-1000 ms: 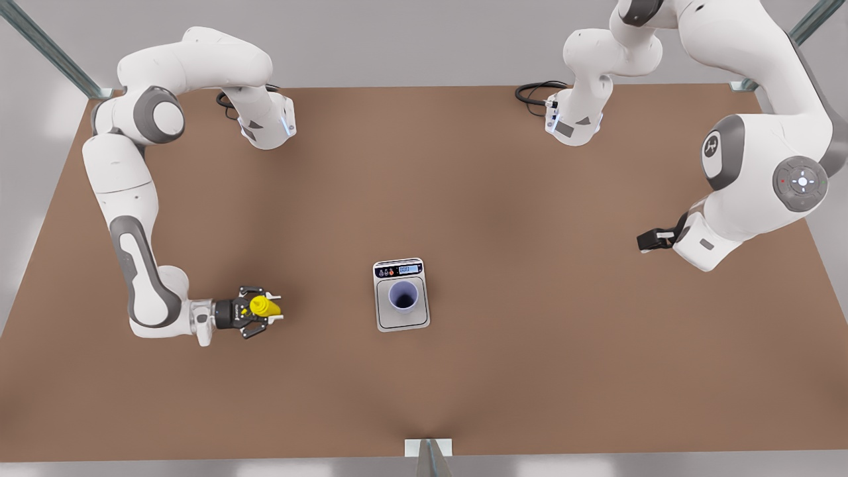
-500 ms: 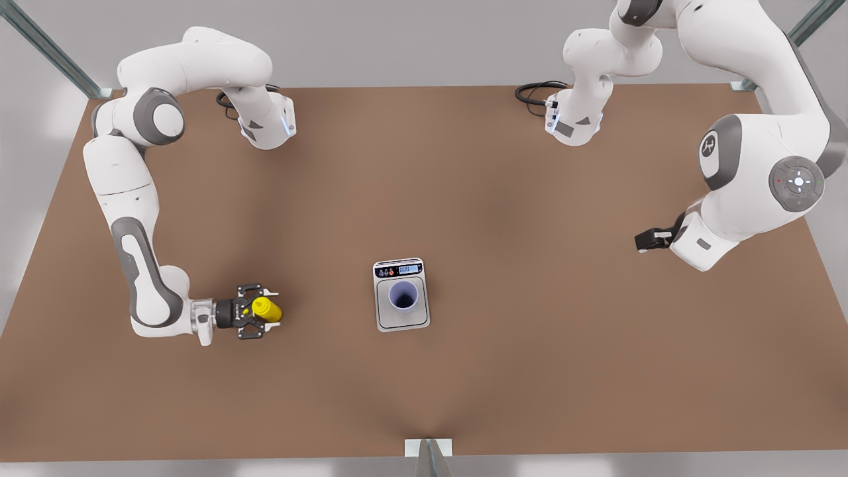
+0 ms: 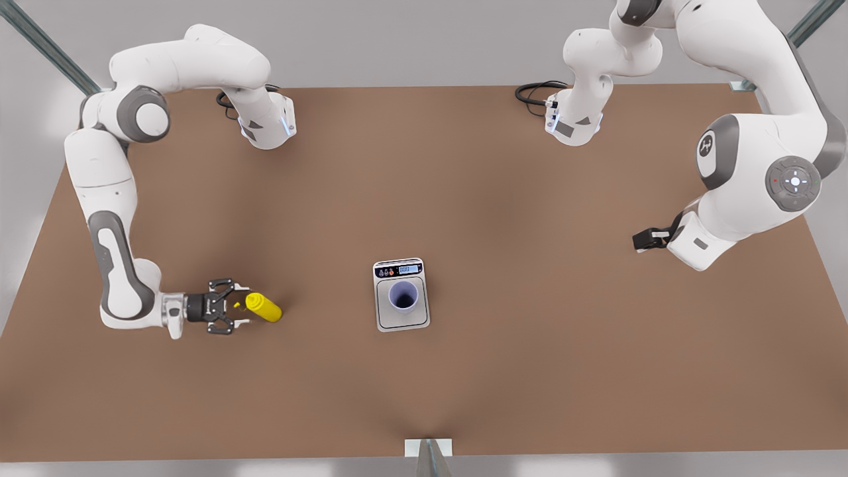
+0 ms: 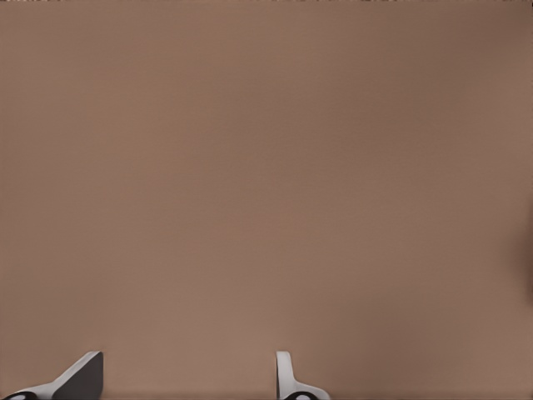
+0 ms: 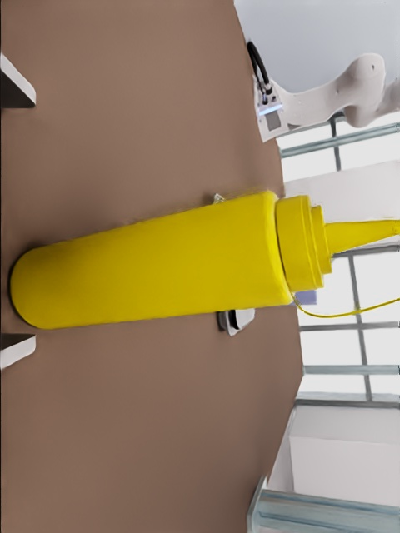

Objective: Move cup to the weight, pick up sauce bottle, pour sauce

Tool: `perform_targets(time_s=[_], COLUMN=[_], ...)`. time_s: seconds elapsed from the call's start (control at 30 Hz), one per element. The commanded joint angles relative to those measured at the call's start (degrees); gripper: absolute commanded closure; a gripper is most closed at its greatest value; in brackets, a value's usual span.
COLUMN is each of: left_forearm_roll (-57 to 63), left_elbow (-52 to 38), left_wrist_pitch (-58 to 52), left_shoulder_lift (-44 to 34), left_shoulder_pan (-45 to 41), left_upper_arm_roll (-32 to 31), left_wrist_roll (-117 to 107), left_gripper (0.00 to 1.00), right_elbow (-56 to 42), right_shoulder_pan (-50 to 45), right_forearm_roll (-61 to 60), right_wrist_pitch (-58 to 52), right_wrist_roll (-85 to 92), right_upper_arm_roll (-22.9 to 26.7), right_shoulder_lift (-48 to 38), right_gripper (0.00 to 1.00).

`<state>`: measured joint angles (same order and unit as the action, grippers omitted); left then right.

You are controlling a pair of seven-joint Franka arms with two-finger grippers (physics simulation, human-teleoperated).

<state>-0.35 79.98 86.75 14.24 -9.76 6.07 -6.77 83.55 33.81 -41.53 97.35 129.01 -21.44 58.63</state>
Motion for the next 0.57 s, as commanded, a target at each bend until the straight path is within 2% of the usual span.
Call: perform_targets(time_s=[0.0, 0.07, 0.1, 0.17, 0.2, 0.27, 0.37, 0.4, 0.47, 0.53], left_forearm_roll=[0.1, 0.0, 0.1, 0.1, 0.1, 0.1, 0.1, 0.1, 0.1, 0.1], left_elbow=[0.0, 0.0, 0.0, 0.0, 0.0, 0.0, 0.0, 0.0, 0.0, 0.0], left_wrist_pitch=[0.0, 0.0, 0.0, 0.0, 0.0, 0.0, 0.0, 0.0, 0.1, 0.1], left_shoulder_lift=[0.0, 0.0, 0.0, 0.0, 0.0, 0.0, 0.3, 0.3, 0.3, 0.3], left_shoulder_pan=[0.0, 0.0, 0.0, 0.0, 0.0, 0.0, 0.0, 0.0, -0.1, -0.1], left_upper_arm_roll=[0.1, 0.0, 0.0, 0.1, 0.1, 0.0, 0.0, 0.1, 0.0, 0.1], left_wrist_roll=[0.0, 0.0, 0.0, 0.1, 0.0, 0.0, 0.0, 0.0, 0.0, 0.0], left_gripper=[0.00, 0.00, 0.00, 0.00, 0.00, 0.00, 0.00, 0.00, 0.00, 0.00], right_elbow=[-0.1, -0.5, -2.5, -2.4, -2.6, -2.1, -3.0, -3.9, -2.0, 4.4], right_shoulder_pan=[0.4, 0.5, 0.6, 0.2, -2.3, -9.7, -19.9, -20.8, -24.1, -26.3], right_forearm_roll=[0.1, 1.4, 3.6, 7.2, 10.4, 22.9, 40.5, 42.4, 44.5, 43.8], right_wrist_pitch=[-1.4, -7.2, -12.2, -13.5, -13.3, -4.8, -3.8, -5.0, -9.7, -9.7], right_wrist_roll=[-0.9, -5.1, -15.1, -27.1, -37.5, -60.0, -96.8, -111.0, -132.1, -139.0], right_upper_arm_roll=[1.0, 3.8, 4.3, 4.3, 4.1, 4.4, 3.9, 3.6, 5.2, 6.1], right_shoulder_lift=[-0.2, -2.8, -6.7, -17.1, -23.9, -35.9, -39.2, -39.2, -44.9, -51.2], right_gripper=[0.00, 0.00, 0.00, 0.00, 0.00, 0.00, 0.00, 0.00, 0.00, 0.00])
